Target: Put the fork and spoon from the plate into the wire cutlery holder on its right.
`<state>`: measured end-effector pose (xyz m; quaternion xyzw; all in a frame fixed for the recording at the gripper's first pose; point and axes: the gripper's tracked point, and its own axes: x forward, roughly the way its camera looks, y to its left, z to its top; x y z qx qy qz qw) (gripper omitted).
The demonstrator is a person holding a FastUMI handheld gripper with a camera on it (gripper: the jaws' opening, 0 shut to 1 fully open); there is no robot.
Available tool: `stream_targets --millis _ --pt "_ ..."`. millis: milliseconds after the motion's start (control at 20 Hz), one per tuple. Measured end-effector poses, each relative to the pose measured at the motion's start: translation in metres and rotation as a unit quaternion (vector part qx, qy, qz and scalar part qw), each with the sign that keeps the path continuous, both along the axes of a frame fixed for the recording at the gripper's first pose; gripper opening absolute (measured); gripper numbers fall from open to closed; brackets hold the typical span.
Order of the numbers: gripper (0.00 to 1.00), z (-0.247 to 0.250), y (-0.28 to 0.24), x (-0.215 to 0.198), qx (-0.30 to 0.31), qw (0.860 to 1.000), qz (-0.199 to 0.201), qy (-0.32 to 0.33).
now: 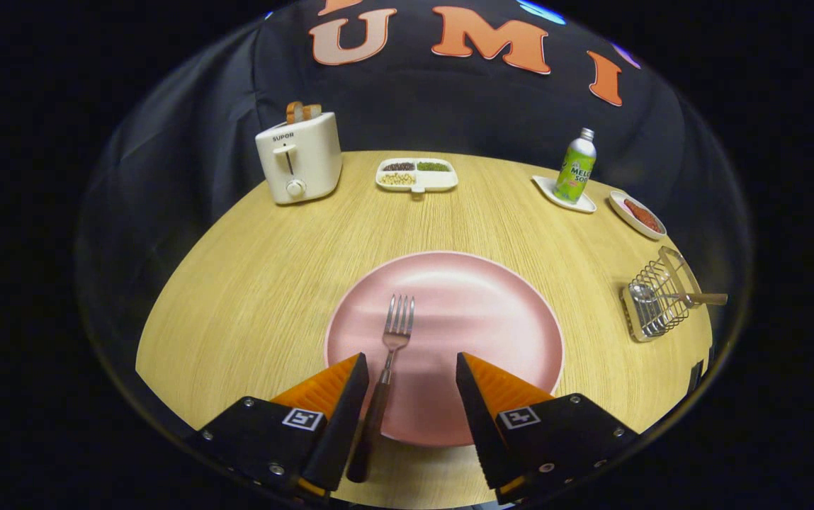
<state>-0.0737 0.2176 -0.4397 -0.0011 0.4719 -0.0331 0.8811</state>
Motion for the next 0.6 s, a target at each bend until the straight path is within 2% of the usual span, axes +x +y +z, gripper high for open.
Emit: stream_targets --millis 300,350,400,450,600 --pt "0.46 -0.019 0.003 -0.012 0.008 0.998 0.007 0.061" --pt "0.36 -0.02 0.001 -0.013 0.006 0.998 0.007 0.065" --pt "0.31 -0.022 0.0 -0.01 0.005 0.998 0.006 0.062" --pt "0.2 -0.019 0.0 -0.012 0.004 0.998 0.006 0.067" --pt "0.1 -0.017 0.0 -0.012 0.023 0.997 -0.004 0.073"
